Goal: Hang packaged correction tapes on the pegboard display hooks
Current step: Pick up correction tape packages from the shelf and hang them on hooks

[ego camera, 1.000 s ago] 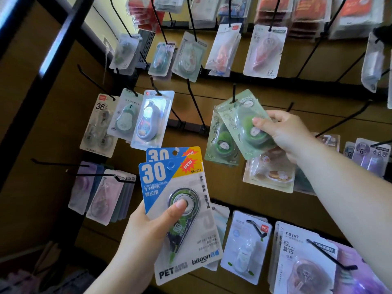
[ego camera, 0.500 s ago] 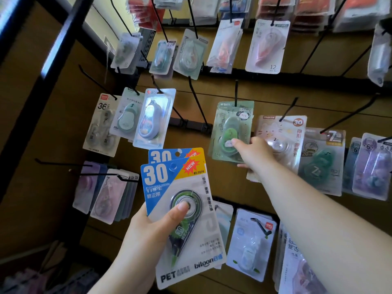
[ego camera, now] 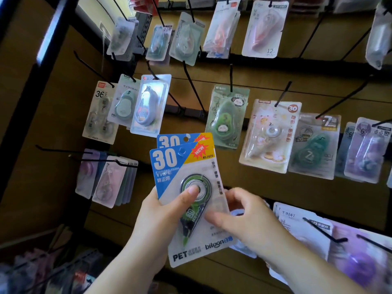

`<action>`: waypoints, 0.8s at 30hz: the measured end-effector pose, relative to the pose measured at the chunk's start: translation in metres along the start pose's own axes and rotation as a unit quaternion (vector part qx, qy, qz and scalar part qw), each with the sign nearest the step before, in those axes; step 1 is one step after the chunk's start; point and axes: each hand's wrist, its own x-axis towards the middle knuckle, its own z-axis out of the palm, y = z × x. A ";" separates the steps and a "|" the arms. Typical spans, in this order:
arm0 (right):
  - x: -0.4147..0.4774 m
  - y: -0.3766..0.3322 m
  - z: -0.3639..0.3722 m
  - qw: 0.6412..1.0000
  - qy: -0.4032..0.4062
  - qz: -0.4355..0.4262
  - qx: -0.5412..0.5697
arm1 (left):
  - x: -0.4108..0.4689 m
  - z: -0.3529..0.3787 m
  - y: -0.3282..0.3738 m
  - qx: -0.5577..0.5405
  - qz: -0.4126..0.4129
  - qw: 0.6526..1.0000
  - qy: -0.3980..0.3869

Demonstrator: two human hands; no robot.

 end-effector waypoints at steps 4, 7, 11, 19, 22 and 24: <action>-0.005 0.009 0.003 0.998 0.019 0.020 0.049 | -0.006 0.005 -0.002 0.009 -0.007 1.000 -0.013; -0.007 0.009 0.004 0.992 0.058 0.014 0.114 | -0.009 0.005 -0.002 0.027 -0.017 0.999 -0.012; 0.001 0.008 -0.003 0.978 0.157 -0.002 0.138 | -0.010 0.001 -0.001 0.035 -0.034 0.999 0.010; 0.024 -0.009 -0.024 0.973 0.195 -0.055 0.108 | -0.010 -0.021 -0.001 0.044 -0.050 0.996 0.061; 0.043 -0.029 -0.032 0.973 0.193 -0.089 0.089 | -0.008 -0.030 0.001 0.039 -0.046 0.996 0.071; 0.060 -0.047 -0.034 0.971 0.196 -0.117 0.065 | -0.007 -0.037 0.003 0.038 -0.047 0.995 0.076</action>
